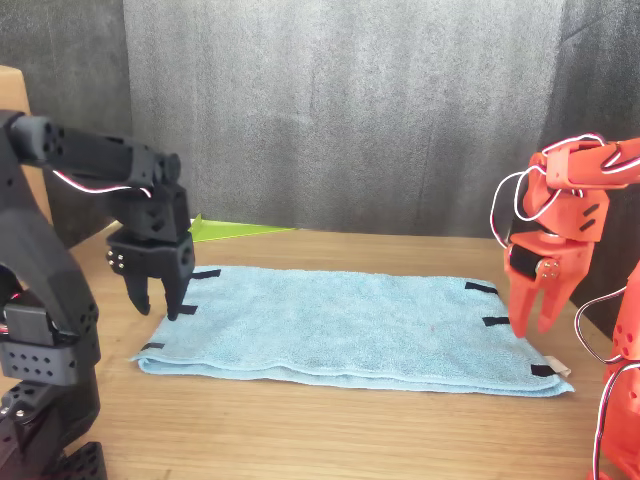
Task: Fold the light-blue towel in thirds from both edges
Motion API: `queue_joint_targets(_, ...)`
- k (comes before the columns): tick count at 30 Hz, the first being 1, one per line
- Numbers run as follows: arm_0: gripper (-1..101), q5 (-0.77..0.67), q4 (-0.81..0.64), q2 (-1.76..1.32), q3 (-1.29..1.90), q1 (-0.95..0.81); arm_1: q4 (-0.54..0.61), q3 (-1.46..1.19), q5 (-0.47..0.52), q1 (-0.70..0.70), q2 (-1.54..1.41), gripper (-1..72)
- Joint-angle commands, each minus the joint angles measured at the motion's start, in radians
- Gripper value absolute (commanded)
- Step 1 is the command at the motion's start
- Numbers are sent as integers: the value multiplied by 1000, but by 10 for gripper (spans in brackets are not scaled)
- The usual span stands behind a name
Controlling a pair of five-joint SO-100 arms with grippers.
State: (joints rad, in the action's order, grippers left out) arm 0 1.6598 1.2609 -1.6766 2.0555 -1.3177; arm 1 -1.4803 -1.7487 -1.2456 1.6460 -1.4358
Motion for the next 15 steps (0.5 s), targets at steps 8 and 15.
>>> queue_joint_targets(8, 235, 35, 18, 34, -83, -34, 11, -21, -6, 17, -52, 197)
queue_joint_targets(15, 241, 51, 18, 58, -89, -54, 23, -17, 3, 15, -23, 208)
